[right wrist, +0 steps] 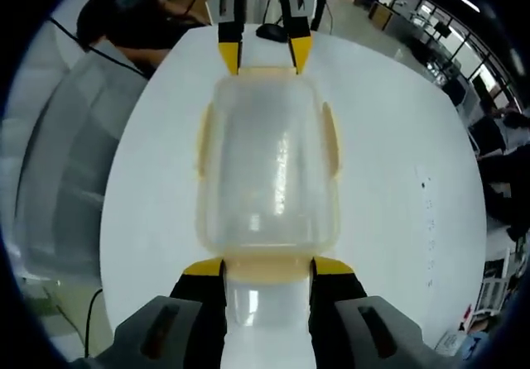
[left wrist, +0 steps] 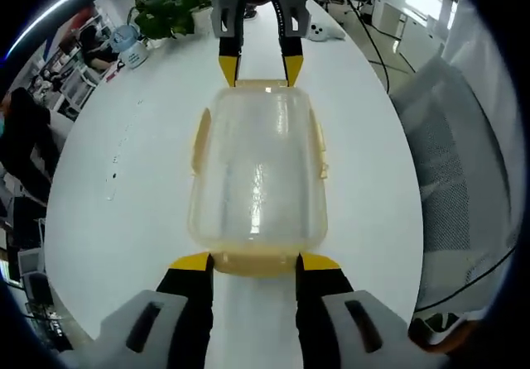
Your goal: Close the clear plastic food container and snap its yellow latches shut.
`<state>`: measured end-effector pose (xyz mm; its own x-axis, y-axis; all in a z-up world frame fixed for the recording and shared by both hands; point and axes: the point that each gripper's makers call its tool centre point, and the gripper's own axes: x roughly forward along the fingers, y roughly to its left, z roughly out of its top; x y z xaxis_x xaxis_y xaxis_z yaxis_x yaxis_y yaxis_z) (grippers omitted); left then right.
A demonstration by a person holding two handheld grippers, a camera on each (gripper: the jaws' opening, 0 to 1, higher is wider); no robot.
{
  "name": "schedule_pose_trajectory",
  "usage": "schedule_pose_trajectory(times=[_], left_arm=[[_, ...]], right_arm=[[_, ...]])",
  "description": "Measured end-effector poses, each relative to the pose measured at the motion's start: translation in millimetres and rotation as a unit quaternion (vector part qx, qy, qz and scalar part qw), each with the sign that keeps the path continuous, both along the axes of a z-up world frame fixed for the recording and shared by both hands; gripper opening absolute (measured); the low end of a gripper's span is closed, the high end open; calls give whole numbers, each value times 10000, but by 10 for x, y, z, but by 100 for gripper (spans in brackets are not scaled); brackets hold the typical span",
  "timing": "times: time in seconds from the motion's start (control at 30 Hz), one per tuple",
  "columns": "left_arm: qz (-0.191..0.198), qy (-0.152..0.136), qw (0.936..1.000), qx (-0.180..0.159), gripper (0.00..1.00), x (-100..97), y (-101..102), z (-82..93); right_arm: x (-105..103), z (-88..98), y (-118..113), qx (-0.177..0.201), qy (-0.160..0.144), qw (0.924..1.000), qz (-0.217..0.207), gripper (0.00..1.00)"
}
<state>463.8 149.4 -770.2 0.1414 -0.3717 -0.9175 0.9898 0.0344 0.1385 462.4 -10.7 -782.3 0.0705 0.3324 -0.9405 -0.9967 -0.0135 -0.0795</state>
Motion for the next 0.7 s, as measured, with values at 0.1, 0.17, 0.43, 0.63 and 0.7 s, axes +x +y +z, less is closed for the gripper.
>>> schedule_pose_trajectory(times=[0.1,0.17,0.43,0.63,0.7], left_arm=[[-4,20,10000,-6,38,-18,-68,1],[1,29,10000,-21,38,-20,-113,8],[-8,59,10000,-70,38,-14,-295,-3],[-20,63,9999,-96,38,12,-395,1],[-20,75,9999,-112,38,10,-434,-1]], right_arm=[[-13,-4,-64,-18,5,10000,16,37],[-11,1,-114,-22,6,10000,13,37],[-1,-12,-293,-61,4,10000,2,37],[14,-2,-400,-40,11,10000,-29,37],[14,-1,-434,-42,17,10000,-29,37]])
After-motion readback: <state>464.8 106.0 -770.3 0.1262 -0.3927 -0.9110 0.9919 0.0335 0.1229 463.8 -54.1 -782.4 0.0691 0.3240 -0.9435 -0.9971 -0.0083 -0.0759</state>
